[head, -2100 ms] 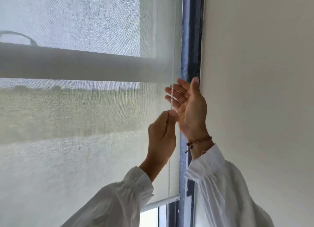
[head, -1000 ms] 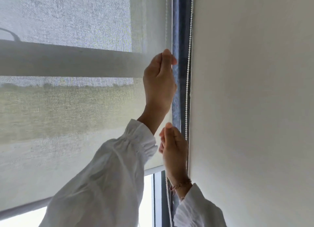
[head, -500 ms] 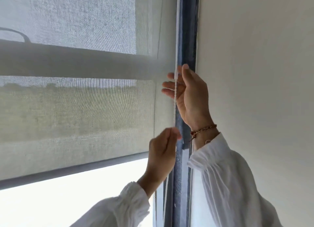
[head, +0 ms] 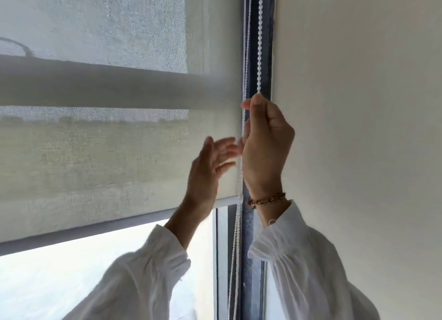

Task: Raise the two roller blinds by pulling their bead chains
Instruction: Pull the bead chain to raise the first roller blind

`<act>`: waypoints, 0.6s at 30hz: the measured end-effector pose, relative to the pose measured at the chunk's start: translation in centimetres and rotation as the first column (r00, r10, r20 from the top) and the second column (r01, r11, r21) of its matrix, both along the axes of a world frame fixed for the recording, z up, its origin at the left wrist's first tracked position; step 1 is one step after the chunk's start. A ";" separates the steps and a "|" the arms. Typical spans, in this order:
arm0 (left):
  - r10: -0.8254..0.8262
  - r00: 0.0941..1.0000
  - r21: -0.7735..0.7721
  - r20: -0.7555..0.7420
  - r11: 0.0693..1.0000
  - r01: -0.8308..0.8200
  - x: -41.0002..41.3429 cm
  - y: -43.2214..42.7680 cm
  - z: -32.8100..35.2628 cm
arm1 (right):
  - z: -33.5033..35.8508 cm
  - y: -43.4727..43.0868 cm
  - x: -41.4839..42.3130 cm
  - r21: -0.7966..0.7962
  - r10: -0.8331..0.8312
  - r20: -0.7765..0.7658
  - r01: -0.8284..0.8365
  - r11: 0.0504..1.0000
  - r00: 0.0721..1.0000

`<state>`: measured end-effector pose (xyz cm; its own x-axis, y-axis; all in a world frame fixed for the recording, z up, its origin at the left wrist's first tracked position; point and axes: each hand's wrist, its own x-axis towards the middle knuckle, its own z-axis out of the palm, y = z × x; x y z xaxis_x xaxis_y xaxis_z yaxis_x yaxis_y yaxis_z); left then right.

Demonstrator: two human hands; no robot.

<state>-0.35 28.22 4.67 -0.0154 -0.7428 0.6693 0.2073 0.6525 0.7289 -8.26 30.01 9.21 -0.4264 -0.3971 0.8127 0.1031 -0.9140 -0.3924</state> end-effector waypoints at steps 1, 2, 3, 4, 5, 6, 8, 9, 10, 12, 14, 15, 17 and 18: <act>-0.037 0.998 -0.005 -0.042 0.999 0.037 0.1 0.3 1.7 | -1.1 0.0 0.3 0.003 -0.016 -0.001 0.016 1.000 1.000; -0.084 0.994 -0.007 -0.069 0.996 0.084 0.2 0.8 3.3 | -2.4 0.2 0.7 0.012 -0.006 -0.001 0.006 1.000 1.000; -0.144 0.987 -0.012 -0.074 0.990 0.144 0.2 1.3 4.9 | -3.7 0.3 1.0 0.023 0.011 -0.001 -0.011 1.000 1.000; -0.203 0.977 -0.016 -0.063 0.979 0.203 0.2 1.9 6.2 | -5.2 0.4 1.3 0.035 0.017 -0.004 -0.017 0.999 1.000; -0.254 0.966 -0.014 -0.047 0.967 0.253 0.1 2.6 7.5 | -6.6 0.5 1.5 0.042 0.002 -0.007 -0.002 0.999 1.000; -0.290 0.957 0.001 -0.029 0.957 0.290 -0.2 3.3 8.5 | -7.8 0.6 1.7 0.040 -0.022 -0.010 0.022 0.999 1.000; -0.308 0.951 0.046 0.010 0.951 0.307 -0.9 4.3 9.8 | -9.7 0.8 2.0 0.034 -0.048 -0.019 0.049 0.998 0.999; -0.294 0.956 0.063 0.001 0.954 0.293 -1.4 4.5 10.0 | -10.3 0.9 2.2 0.040 -0.048 -0.027 0.049 0.998 0.998; -0.258 0.965 0.063 -0.038 0.963 0.260 -1.8 4.4 10.1 | -10.6 0.9 2.2 0.053 -0.048 -0.041 0.050 0.997 0.998; -0.130 0.982 0.021 -0.133 0.991 0.134 -2.5 4.0 9.6 | -10.7 0.6 2.0 0.082 -0.054 -0.092 0.061 0.995 0.994; -0.023 0.981 -0.034 -0.193 0.999 0.016 -3.1 3.7 9.2 | -10.4 0.0 1.8 0.132 -0.011 -0.142 0.030 0.991 0.990; 0.018 0.977 -0.058 -0.214 0.998 -0.031 -3.3 3.6 9.1 | -10.1 -0.1 1.7 0.173 0.059 -0.141 -0.034 0.984 0.988; 0.082 0.968 -0.103 -0.237 0.989 -0.109 -3.4 3.6 9.0 | -9.1 -0.2 1.4 0.270 0.270 -0.079 -0.240 0.932 0.960; 0.103 0.965 -0.127 -0.240 0.982 -0.137 -3.4 3.5 8.9 | -8.4 0.0 1.1 0.310 0.348 -0.059 -0.314 0.897 0.936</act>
